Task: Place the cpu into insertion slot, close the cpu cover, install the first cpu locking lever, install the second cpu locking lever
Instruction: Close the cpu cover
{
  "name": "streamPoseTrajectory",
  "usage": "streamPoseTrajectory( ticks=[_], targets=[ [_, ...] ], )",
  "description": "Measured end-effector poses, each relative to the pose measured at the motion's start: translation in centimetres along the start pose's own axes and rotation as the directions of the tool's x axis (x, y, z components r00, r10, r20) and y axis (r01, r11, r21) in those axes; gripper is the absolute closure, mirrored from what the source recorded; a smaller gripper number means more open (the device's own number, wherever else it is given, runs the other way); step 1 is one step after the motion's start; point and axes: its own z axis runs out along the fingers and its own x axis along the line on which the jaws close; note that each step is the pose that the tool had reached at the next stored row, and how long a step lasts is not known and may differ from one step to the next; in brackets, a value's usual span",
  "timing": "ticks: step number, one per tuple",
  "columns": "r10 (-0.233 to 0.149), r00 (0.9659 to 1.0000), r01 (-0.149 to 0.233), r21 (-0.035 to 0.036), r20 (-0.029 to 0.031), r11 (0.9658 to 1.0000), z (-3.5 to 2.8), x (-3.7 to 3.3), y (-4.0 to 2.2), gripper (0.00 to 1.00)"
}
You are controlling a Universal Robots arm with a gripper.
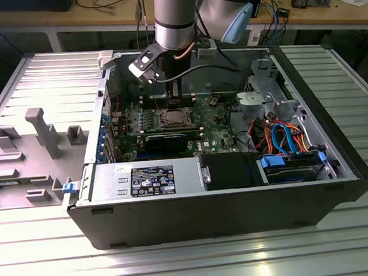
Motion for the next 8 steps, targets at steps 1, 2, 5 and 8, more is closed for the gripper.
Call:
streamPoseTrajectory(
  ticks=[1, 2, 5, 8],
  targets=[
    [0.000, 1.0000, 0.000, -0.0001, 0.0000, 1.0000, -0.07, 0.00, 0.00, 0.89],
    [0.000, 1.0000, 0.000, 0.0000, 0.0000, 1.0000, -0.17, 0.00, 0.00, 0.89],
    [0.000, 1.0000, 0.000, -0.0001, -0.0001, 1.0000, -0.50, 0.00, -0.01, 0.89],
    [0.000, 1.0000, 0.000, -0.0002, -0.0003, 1.0000, -0.62, 0.01, -0.01, 0.89]
  ],
)
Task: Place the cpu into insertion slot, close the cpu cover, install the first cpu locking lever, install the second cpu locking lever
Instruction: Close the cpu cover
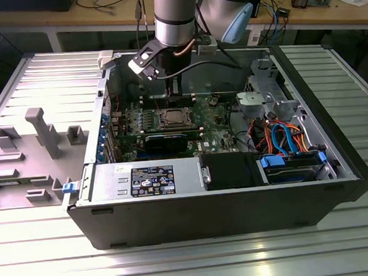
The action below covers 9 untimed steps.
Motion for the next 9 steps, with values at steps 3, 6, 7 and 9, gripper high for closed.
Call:
streamPoseTrajectory(
  ticks=[3, 6, 7, 9],
  targets=[
    [0.000, 1.0000, 0.000, 0.0001, 0.0002, 1.0000, -0.04, 0.00, 0.00, 0.89],
    [0.000, 1.0000, 0.000, 0.0001, 0.0002, 1.0000, -0.05, 0.00, -0.01, 0.89],
    [0.000, 1.0000, 0.000, 0.0001, 0.0002, 1.0000, -0.05, 0.00, 0.00, 0.89],
    [0.000, 1.0000, 0.000, 0.0001, 0.0002, 1.0000, -0.06, 0.00, 0.00, 0.89]
  ],
)
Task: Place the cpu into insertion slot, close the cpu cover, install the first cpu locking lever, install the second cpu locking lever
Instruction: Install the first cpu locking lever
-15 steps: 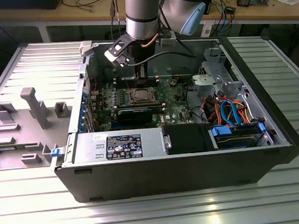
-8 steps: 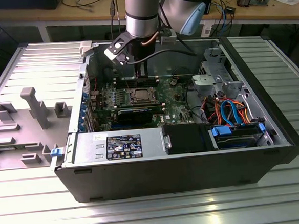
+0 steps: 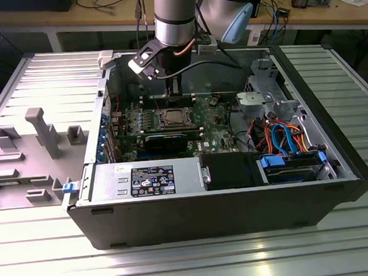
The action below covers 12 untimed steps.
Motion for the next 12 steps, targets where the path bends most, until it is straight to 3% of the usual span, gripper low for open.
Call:
streamPoseTrajectory(
  ticks=[5, 12],
  targets=[
    [-0.005, 1.0000, 0.005, 0.0001, 0.0001, 1.0000, 0.00, 0.00, 0.00, 0.89],
    [-0.063, 0.9980, 0.063, 0.0006, 0.0016, 0.9980, 0.00, 0.00, 0.00, 0.89]
  ],
)
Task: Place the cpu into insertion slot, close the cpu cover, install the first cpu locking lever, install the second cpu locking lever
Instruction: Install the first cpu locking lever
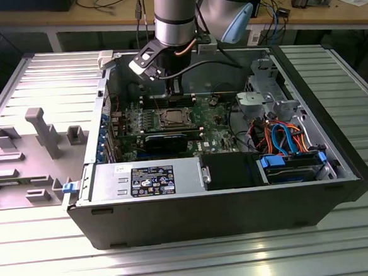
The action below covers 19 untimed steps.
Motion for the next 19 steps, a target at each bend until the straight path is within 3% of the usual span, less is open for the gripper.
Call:
streamPoseTrajectory(
  ticks=[3, 10, 19],
  targets=[
    [-0.044, 0.9990, 0.044, 0.0004, 0.0012, 0.9990, 0.00, 0.00, 0.00, 0.89],
    [-0.089, 0.9961, 0.089, 0.0008, 0.0024, 0.9961, 0.00, 0.00, 0.00, 0.89],
    [-0.148, 0.9889, 0.148, 0.0015, 0.0038, 0.9889, 0.00, 0.00, 0.00, 0.89]
  ],
)
